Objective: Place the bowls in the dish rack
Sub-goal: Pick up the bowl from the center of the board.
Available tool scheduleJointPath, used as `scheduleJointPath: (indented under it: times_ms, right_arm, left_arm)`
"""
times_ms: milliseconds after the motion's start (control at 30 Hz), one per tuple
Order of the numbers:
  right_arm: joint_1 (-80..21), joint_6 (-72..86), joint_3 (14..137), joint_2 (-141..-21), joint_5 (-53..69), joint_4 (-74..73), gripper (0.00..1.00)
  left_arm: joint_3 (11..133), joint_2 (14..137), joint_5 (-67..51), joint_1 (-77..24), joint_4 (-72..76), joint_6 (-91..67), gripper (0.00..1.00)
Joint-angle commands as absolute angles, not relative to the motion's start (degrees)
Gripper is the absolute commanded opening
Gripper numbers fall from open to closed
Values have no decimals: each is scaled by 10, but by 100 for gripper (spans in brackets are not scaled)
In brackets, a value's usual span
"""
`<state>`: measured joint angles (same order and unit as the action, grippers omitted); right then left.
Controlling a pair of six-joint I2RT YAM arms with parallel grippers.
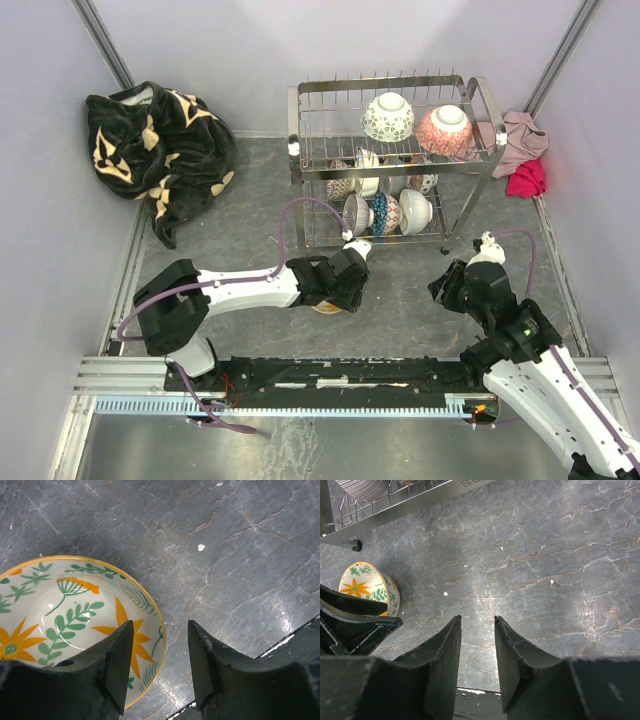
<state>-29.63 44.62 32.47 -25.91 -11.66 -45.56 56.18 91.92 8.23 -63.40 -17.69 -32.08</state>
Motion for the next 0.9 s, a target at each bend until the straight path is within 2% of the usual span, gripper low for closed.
scheduleJointPath:
  times_ms: [0, 100, 267, 333, 500, 700, 867]
  right_arm:
    - [-298, 435, 335, -251, -126, -454, 41]
    - [-298, 433, 334, -253, -124, -452, 41]
    - [-297, 433, 330, -256, -121, -446, 41]
    - [-299, 432, 328, -259, -119, -444, 41]
    - [-297, 431, 329, -258, -118, -444, 41]
    - [-298, 428, 333, -264, -113, -440, 41]
    - [-298, 429, 336, -271, -105, -432, 41]
  left_arm:
    - [590, 933, 130, -638, -174, -312, 53]
    - [593, 937, 141, -641, -177, -309, 47]
    - [594, 930, 153, -644, -182, -309, 13]
    - [595, 927, 158, -645, -185, -309, 5]
    - [592, 895, 175, -645, -199, -313, 3]
    - [577, 802, 212, -643, -215, -320, 3]
    - [555, 746, 162, -613, -197, -323, 3]
